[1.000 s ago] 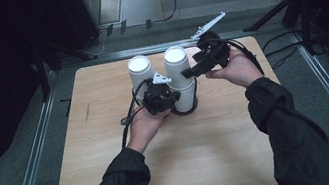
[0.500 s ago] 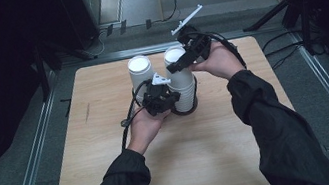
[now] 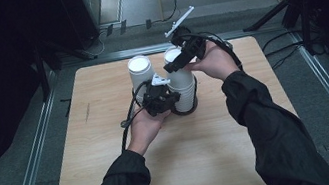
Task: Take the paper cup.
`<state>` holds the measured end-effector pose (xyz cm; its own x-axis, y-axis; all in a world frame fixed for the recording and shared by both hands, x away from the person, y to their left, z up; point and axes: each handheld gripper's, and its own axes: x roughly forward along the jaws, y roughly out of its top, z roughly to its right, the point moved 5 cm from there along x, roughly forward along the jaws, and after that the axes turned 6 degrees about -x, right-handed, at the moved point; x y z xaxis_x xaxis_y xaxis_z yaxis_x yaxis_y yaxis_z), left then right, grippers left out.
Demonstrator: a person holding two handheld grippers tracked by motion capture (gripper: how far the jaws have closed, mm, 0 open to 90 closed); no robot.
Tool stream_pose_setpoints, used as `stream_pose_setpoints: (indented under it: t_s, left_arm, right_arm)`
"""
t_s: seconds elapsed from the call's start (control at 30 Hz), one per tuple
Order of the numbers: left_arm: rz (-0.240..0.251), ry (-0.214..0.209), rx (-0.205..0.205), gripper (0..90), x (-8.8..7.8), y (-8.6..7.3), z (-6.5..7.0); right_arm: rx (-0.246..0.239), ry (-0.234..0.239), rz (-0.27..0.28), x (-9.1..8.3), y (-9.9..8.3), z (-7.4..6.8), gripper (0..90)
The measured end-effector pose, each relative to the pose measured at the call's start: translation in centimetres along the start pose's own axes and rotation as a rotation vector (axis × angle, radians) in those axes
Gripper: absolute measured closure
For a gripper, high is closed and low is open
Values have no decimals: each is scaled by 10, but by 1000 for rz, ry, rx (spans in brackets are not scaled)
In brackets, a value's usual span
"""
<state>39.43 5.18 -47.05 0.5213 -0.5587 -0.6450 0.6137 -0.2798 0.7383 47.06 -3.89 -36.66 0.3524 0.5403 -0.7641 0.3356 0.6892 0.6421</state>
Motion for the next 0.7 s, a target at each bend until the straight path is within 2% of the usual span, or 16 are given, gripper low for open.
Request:
stream_pose_setpoints:
  t_s: [0.13,0.47,0.53,0.7]
  left_arm:
    - [3,-6,-1,856,0,0,0]
    - [4,-9,-2,842,0,0,-1]
    - [5,-10,-2,838,0,0,-1]
    - [4,-11,0,825,-1,-1,-1]
  right_arm:
    - [-8,-4,-10,-1,1,0,243]
    - [27,3,18,-14,9,3,248]
    - [26,4,12,-17,10,2,249]
    - [20,10,42,-35,20,1,250]
